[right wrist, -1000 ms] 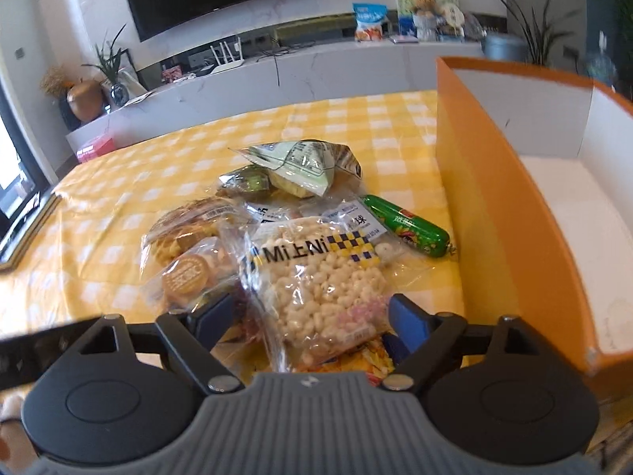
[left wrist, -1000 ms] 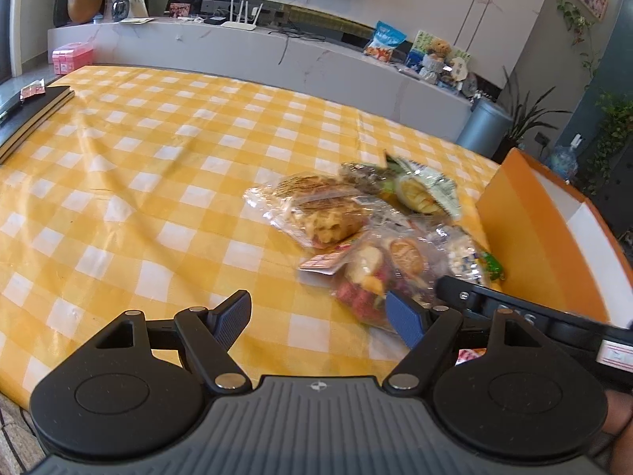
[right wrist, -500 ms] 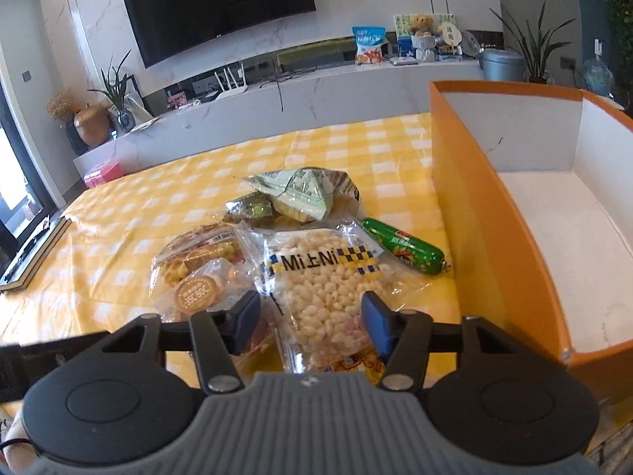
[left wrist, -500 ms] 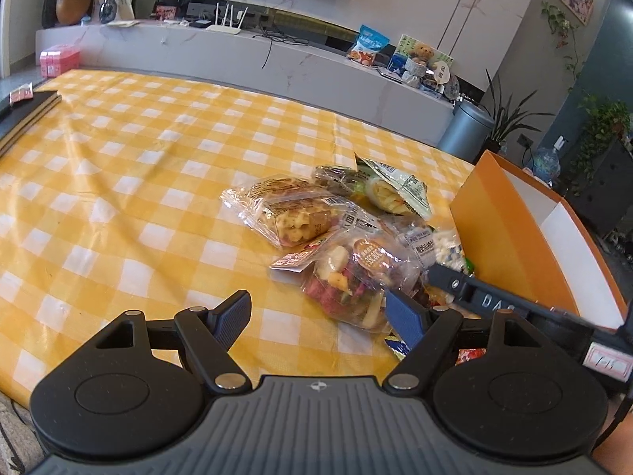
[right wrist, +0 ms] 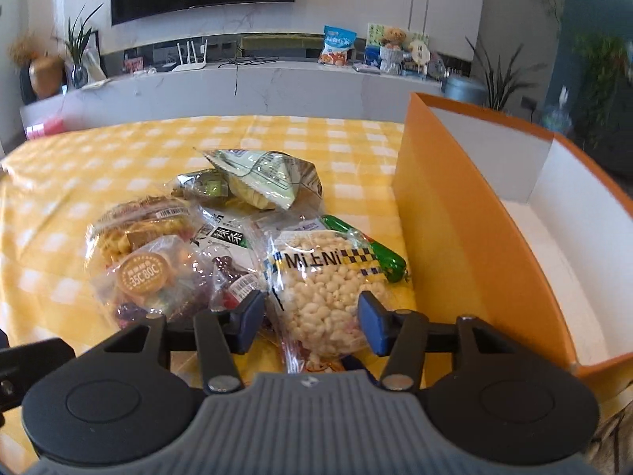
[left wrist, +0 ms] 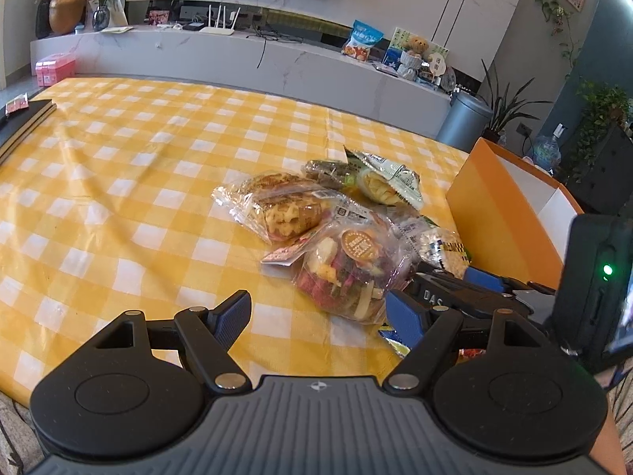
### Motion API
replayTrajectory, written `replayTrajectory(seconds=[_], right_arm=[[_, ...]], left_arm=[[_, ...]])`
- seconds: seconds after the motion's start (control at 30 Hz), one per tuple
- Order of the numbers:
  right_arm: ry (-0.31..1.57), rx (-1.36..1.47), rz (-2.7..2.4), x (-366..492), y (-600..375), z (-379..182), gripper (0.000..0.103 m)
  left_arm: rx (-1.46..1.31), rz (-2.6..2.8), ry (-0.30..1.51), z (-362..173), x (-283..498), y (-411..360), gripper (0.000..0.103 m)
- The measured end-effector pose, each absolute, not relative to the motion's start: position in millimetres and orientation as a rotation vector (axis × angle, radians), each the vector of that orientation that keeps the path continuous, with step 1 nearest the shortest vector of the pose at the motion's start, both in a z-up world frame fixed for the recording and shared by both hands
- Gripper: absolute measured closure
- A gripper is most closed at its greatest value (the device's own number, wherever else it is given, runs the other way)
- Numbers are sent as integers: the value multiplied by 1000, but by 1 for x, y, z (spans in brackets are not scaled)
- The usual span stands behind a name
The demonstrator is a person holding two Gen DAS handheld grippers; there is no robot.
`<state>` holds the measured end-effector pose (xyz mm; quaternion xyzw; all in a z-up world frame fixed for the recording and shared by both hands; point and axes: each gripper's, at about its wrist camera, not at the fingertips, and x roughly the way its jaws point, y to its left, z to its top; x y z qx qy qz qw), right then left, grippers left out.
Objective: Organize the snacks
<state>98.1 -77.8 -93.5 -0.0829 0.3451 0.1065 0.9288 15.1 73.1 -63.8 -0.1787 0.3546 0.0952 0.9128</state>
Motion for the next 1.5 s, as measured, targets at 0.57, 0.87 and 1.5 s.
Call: replayTrajectory(seconds=[0.57, 0.87, 1.5], right_arm=[[663, 245, 370, 65, -152, -52, 101], [741, 403, 360, 65, -174, -66, 101], [903, 49, 263, 128, -111, -78, 39]], left_arm=[[-307, 255, 685, -49, 14, 69, 12], [-284, 251, 699, -56, 16, 70, 12], [-362, 222, 687, -60, 14, 88, 12]])
